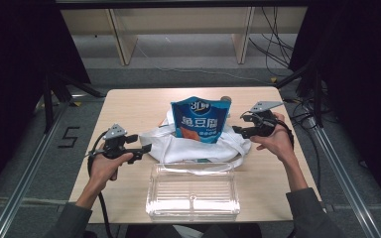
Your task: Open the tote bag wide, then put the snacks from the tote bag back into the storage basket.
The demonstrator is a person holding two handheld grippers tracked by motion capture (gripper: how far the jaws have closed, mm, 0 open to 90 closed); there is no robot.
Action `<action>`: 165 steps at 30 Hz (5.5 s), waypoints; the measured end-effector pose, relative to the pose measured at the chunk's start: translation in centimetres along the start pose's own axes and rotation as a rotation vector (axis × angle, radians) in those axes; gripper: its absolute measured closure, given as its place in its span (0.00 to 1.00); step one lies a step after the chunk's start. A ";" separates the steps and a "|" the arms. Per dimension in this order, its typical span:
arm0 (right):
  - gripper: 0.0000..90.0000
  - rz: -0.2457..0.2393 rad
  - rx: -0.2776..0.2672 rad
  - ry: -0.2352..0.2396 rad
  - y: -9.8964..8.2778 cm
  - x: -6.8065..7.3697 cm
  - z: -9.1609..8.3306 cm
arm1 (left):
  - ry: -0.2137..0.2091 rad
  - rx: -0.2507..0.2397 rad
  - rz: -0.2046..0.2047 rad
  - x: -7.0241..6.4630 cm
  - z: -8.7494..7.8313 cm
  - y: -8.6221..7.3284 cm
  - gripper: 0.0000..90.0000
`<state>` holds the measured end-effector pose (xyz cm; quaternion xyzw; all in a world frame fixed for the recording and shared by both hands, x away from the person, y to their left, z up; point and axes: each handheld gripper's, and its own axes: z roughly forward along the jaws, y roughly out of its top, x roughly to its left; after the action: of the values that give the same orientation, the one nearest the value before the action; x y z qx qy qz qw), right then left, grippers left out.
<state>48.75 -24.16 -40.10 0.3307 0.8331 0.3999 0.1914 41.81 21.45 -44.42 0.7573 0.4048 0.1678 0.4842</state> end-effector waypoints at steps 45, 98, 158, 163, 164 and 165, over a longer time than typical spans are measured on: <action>0.28 -0.190 0.018 0.001 7.4 3.3 -3.4 | 0.069 0.070 -0.007 -0.9 -2.7 -6.9 0.22; 0.76 -0.356 0.258 0.120 16.5 6.6 3.3 | 0.079 0.073 0.005 -0.3 -3.1 -6.9 0.23; 1.00 -0.593 0.151 0.056 21.9 10.2 -5.2 | 0.101 0.060 -0.027 0.5 -3.5 -7.2 0.24; 1.00 -0.599 0.137 0.063 22.1 11.5 -6.9 | 0.099 0.064 -0.036 0.4 -3.4 -7.3 0.24; 1.00 -0.585 0.132 0.106 22.1 11.6 -7.2 | 0.103 0.061 -0.036 0.4 -3.4 -7.2 0.24; 1.00 -0.572 0.128 0.108 22.0 12.0 -7.4 | 0.102 0.061 -0.033 0.4 -3.4 -7.2 0.24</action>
<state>44.67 -9.60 -18.82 0.0723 0.9251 0.2933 0.2303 36.61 25.27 -49.11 0.7554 0.4464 0.1859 0.4422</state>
